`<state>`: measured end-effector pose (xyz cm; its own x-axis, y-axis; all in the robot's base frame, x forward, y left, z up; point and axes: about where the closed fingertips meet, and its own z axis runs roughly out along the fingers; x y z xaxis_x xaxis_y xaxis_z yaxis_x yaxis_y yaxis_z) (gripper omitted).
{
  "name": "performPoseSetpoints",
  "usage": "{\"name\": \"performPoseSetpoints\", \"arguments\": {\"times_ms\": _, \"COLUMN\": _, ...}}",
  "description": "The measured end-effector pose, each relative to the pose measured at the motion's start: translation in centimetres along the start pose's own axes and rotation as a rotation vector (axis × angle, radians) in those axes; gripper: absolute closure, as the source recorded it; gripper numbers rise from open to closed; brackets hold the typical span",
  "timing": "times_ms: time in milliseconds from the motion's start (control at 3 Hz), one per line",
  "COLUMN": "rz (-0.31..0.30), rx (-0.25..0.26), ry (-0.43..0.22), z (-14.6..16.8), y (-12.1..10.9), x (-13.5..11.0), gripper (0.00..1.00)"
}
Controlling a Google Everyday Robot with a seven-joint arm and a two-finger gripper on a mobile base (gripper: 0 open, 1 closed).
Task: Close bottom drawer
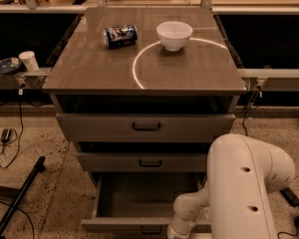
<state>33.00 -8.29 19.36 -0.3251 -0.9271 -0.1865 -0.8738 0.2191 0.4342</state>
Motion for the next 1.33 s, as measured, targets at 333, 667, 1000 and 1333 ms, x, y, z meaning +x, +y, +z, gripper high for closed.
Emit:
{"name": "performPoseSetpoints", "arguments": {"times_ms": 333, "rz": 0.015, "rx": 0.028, "ry": -0.005, "z": -0.4, "y": -0.4, "x": 0.3, "gripper": 0.00}}
{"name": "performPoseSetpoints", "arguments": {"times_ms": 667, "rz": 0.027, "rx": 0.040, "ry": -0.009, "z": -0.3, "y": -0.7, "x": 0.7, "gripper": 0.00}}
{"name": "performPoseSetpoints", "arguments": {"times_ms": 1000, "rz": 0.065, "rx": 0.048, "ry": -0.012, "z": 0.5, "y": -1.7, "x": 1.5, "gripper": 0.00}}
{"name": "performPoseSetpoints", "arguments": {"times_ms": 1333, "rz": 0.064, "rx": 0.048, "ry": -0.012, "z": 0.5, "y": -1.7, "x": 1.5, "gripper": 0.00}}
